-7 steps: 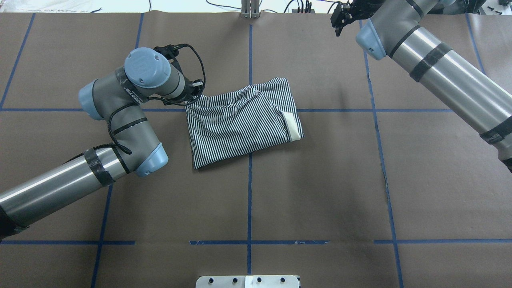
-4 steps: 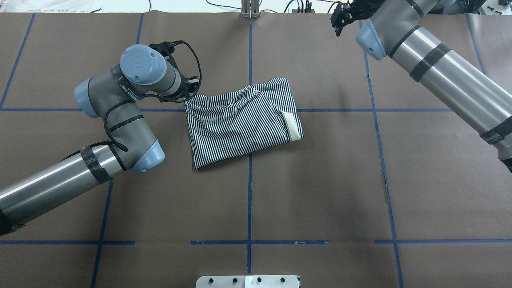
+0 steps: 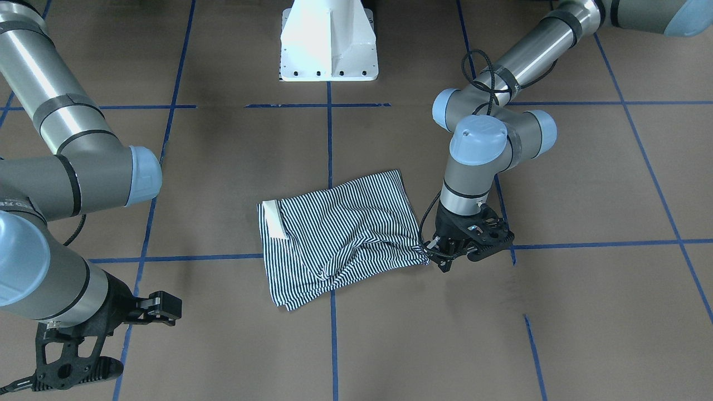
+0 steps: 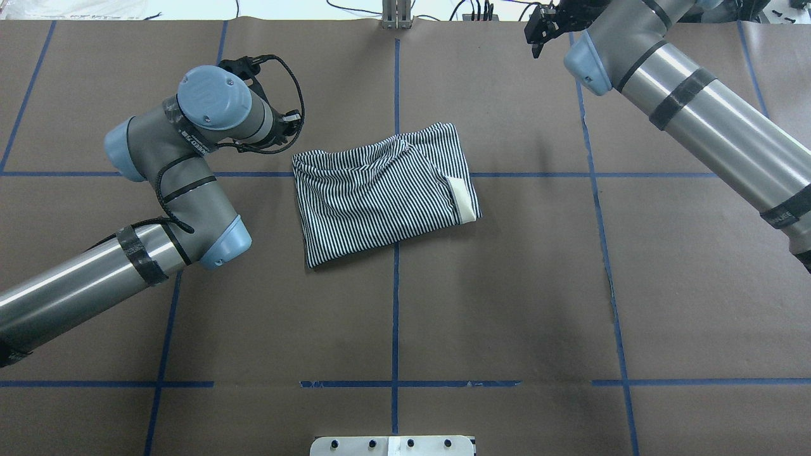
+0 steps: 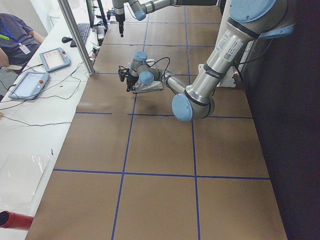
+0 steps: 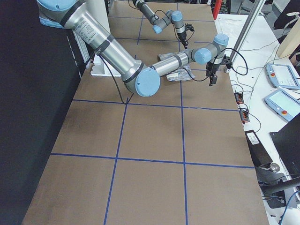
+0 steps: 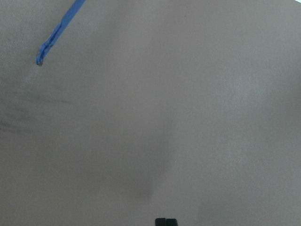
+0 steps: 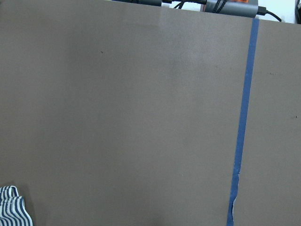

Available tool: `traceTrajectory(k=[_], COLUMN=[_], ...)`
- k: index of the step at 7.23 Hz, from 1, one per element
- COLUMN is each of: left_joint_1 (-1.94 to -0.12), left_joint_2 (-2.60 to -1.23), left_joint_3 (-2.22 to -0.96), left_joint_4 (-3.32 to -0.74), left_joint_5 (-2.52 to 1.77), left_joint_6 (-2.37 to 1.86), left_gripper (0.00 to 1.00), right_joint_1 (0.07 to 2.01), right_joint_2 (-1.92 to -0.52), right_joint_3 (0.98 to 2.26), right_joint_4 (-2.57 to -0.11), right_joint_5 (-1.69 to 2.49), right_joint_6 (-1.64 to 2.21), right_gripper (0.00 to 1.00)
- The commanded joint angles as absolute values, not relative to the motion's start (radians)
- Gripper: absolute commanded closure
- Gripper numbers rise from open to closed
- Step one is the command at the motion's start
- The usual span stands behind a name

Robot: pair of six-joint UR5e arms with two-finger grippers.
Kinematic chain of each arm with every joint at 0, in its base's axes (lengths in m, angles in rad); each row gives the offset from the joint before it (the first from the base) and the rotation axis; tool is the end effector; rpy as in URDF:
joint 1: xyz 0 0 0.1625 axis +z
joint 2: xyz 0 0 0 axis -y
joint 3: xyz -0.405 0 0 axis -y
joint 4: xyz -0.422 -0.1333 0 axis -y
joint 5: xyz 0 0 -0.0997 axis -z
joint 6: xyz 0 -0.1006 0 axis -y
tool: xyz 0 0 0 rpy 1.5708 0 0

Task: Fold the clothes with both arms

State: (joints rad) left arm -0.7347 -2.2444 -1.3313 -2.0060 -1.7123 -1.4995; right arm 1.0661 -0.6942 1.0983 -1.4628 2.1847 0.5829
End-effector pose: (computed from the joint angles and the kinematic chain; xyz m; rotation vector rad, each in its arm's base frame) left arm 0.4959 -0.6085 0.2897 0.2216 0.8622 -0.5583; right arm -0.3337 -0.7599 0.2785 0.1136 -0.7696 -0.0829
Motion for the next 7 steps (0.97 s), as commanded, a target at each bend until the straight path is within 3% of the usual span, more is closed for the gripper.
traceTrajectory(k=[1,4,6,7], left_joint_1=[-0.721,-0.666,-0.655,-0.655], left_joint_2=[-2.281,-2.281,-2.281,-2.278], left_joint_3=[-1.341,-1.37,-1.37,-1.368], left_joint_4=[-1.942,-1.91,-1.91,-1.913], left_joint_5=[-1.718,-1.718,-1.718,-1.718], left_joint_6=[-1.522,-1.607,-1.624,-1.624], left_gripper=[0.04,0.07,0.22,0.35], right_joint_1=[1.066,1.065,1.065,1.065], right_joint_2=[-0.698,-0.699,-0.699,-0.699], right_joint_3=[1.1,1.1,1.098,1.098], right_joint_4=[-1.459,-1.459,-1.459,-1.459], right_joint_5=[2.186,2.184,2.184,2.184], right_joint_6=[0.583,0.583,0.583,0.583], right_gripper=[0.0,0.0,0.0,0.0])
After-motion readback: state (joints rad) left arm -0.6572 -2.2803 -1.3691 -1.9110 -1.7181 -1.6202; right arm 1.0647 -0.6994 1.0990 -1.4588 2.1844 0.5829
